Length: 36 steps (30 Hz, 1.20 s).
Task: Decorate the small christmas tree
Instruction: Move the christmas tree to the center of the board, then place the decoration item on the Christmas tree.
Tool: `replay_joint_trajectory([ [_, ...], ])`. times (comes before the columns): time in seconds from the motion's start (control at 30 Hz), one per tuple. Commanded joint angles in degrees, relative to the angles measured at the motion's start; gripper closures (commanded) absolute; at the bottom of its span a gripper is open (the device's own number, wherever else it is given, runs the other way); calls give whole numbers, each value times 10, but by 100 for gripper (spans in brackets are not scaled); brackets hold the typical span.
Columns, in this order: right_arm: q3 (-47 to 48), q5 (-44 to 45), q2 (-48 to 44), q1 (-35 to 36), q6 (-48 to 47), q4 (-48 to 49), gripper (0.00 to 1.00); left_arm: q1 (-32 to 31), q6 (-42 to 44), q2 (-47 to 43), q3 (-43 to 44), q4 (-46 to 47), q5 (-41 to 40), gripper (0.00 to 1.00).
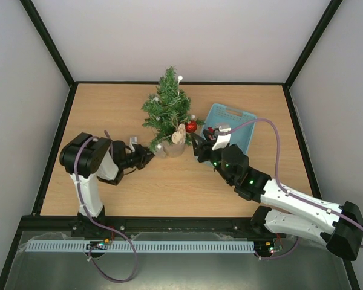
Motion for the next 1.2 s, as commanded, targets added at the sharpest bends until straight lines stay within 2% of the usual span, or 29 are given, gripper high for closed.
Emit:
replay_joint_trajectory([
  [0.0,6,17,-22,2,-19,-31,47,37,18,-82,-31,11,-17,98],
  [0.1,14,20,-34,2,-36,-48,46,65,99,-175,-26,-114,-38,98],
  [0.27,41,6,-43,2,-64,-81,45,68,340,-374,52,-427,-155,98],
  [0.33,58,5,-44,2,-69,-93,45,59,437,-444,82,-501,-215,98],
  [0.43,73,-7,-46,2,-74,-93,45,46,518,-531,114,-561,-283,98],
  [0.53,87,-41,-40,2,-92,-85,45,32,590,-592,130,-567,-302,98],
  [0.8,136,-122,-29,2,-79,-51,45,-43,836,-721,91,-445,-237,97],
  [0.97,165,-147,-1,2,70,-5,50,-80,960,-746,94,-450,-204,97],
  [1.17,205,-220,73,2,266,43,54,-140,1089,-775,98,-471,-240,98],
])
